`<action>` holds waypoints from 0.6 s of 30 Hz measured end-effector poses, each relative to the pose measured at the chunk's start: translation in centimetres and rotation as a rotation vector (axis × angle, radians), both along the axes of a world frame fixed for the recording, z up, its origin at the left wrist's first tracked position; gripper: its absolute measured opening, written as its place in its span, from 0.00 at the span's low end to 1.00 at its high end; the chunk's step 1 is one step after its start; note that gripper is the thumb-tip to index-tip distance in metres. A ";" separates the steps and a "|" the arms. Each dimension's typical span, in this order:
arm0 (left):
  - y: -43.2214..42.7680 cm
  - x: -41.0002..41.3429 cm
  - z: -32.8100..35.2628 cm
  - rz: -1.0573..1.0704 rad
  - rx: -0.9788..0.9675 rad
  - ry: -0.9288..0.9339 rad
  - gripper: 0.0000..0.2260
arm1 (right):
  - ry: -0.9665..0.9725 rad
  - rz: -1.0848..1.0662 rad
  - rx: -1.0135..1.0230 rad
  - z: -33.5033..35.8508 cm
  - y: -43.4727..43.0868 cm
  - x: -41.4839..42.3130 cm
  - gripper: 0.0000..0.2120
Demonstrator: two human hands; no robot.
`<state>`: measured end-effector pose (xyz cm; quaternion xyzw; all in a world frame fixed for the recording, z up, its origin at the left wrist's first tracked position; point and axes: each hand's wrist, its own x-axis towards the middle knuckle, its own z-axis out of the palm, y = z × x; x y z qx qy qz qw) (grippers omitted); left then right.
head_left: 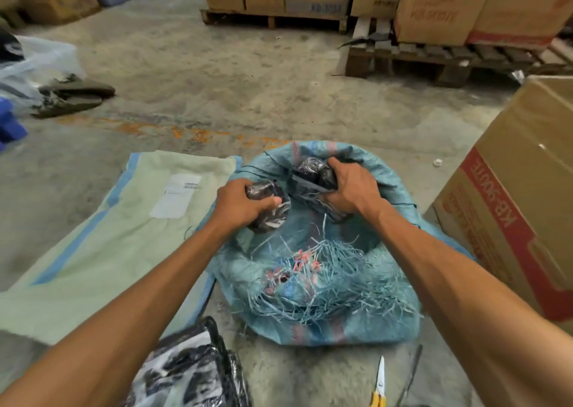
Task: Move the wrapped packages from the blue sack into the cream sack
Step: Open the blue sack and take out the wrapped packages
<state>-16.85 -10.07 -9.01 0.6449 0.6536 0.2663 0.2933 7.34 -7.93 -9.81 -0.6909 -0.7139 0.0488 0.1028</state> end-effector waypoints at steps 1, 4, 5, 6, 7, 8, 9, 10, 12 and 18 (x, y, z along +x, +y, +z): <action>-0.4 -0.7 0.9 0.048 -0.028 -0.096 0.22 | 0.038 0.015 -0.008 1.0 -0.5 -0.4 0.32; -2.5 -4.0 4.1 0.216 -0.049 -0.373 0.25 | 0.219 0.082 0.028 4.4 -2.5 -1.6 0.36; -3.5 -5.2 5.2 0.251 -0.039 -0.427 0.25 | 0.280 0.094 0.039 5.5 -3.4 -2.1 0.35; -4.8 -6.7 6.4 0.276 -0.017 -0.466 0.25 | 0.343 0.107 0.055 6.5 -4.2 -2.8 0.34; -5.8 -7.8 7.2 0.289 0.004 -0.477 0.24 | 0.423 0.095 0.055 7.4 -5.0 -3.3 0.35; -7.5 -9.4 8.1 0.303 0.028 -0.478 0.24 | 0.522 0.097 0.053 8.3 -6.1 -4.2 0.36; -9.7 -11.2 8.9 0.321 0.045 -0.482 0.25 | 0.622 0.095 0.044 9.3 -7.8 -5.5 0.36; -12.0 -13.0 9.6 0.339 0.059 -0.489 0.26 | 0.732 0.109 0.047 10.1 -9.0 -6.8 0.35; -16.4 -16.4 10.3 0.391 0.066 -0.500 0.26 | 0.913 0.165 0.008 11.9 -12.0 -9.7 0.29; -28.2 -24.1 9.0 0.521 -0.080 -0.547 0.19 | 1.214 0.158 -0.363 11.6 -19.3 -17.5 0.23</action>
